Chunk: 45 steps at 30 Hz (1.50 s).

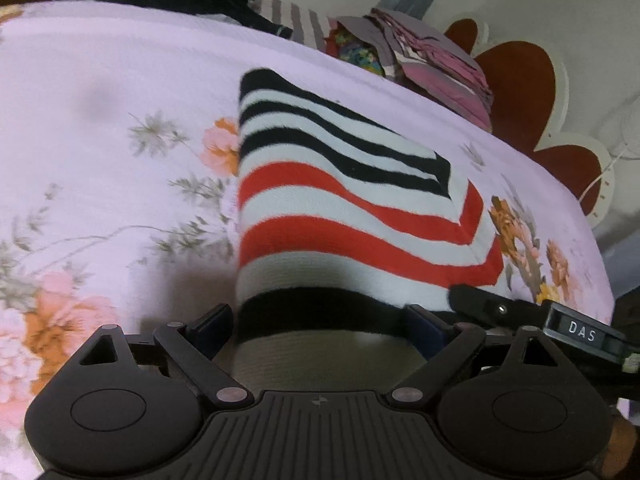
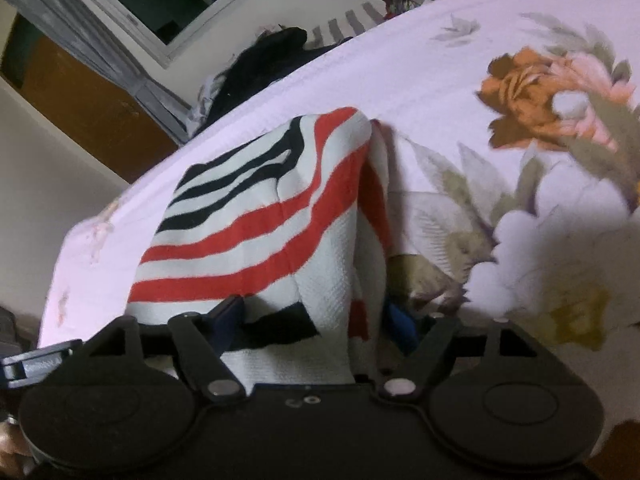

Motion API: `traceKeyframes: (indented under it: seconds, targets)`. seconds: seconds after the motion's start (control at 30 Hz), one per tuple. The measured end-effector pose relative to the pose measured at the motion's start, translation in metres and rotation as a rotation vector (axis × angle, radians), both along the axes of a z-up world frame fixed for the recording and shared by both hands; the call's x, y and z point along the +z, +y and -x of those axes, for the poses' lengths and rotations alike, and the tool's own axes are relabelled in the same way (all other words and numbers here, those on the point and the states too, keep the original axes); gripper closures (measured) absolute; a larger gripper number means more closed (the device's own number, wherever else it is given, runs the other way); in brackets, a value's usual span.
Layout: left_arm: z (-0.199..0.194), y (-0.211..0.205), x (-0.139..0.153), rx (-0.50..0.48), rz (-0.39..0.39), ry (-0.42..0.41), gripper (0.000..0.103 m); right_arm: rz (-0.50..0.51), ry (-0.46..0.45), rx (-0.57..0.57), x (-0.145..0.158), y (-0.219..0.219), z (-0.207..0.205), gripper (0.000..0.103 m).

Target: Fold small clothes

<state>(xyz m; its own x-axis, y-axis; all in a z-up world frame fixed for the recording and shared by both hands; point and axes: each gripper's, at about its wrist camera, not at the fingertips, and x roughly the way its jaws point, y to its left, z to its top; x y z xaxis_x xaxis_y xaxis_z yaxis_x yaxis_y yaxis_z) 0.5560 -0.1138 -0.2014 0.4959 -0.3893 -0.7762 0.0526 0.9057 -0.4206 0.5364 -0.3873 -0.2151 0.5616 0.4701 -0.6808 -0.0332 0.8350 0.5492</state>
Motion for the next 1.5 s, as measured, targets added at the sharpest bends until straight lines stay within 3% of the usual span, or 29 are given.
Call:
traceKeyframes:
  seconds: [0.1, 0.2, 0.27, 0.37, 0.63, 0.83, 1.1, 1.3, 1.5]
  targets:
    - [-0.002, -0.010, -0.003, -0.018, -0.009, -0.004, 0.012, 0.019, -0.032, 0.003, -0.001, 0.009, -0.001, 0.024]
    - [-0.003, -0.015, -0.002, -0.016, -0.025, -0.007, 0.015, 0.046, -0.052, 0.009, 0.000, 0.015, -0.002, 0.039]
    - [-0.002, -0.018, 0.001, -0.025, -0.041, -0.020, 0.021, 0.029, -0.047, 0.005, 0.001, 0.013, -0.002, 0.056]
    - [0.002, -0.018, 0.007, -0.031, -0.059, -0.046, 0.029, 0.033, -0.060, 0.002, 0.008, 0.012, 0.001, 0.066]
    - [0.016, -0.014, 0.026, -0.048, -0.095, -0.133, 0.048, -0.035, -0.098, -0.027, 0.024, 0.012, 0.014, 0.069]
    - [0.031, 0.008, 0.049, -0.039, -0.108, -0.165, 0.049, -0.072, -0.136, -0.012, 0.039, 0.030, 0.027, 0.070]
    - [0.055, 0.094, 0.073, 0.012, -0.114, -0.212, 0.049, -0.099, -0.177, 0.024, 0.062, 0.106, 0.032, 0.070]
    - [0.058, 0.199, 0.075, 0.019, -0.107, -0.245, 0.049, -0.099, -0.205, 0.039, 0.070, 0.201, 0.031, 0.070]
    - [0.046, 0.303, 0.061, 0.036, -0.130, -0.238, 0.050, -0.129, -0.184, 0.042, 0.052, 0.300, 0.018, 0.070]
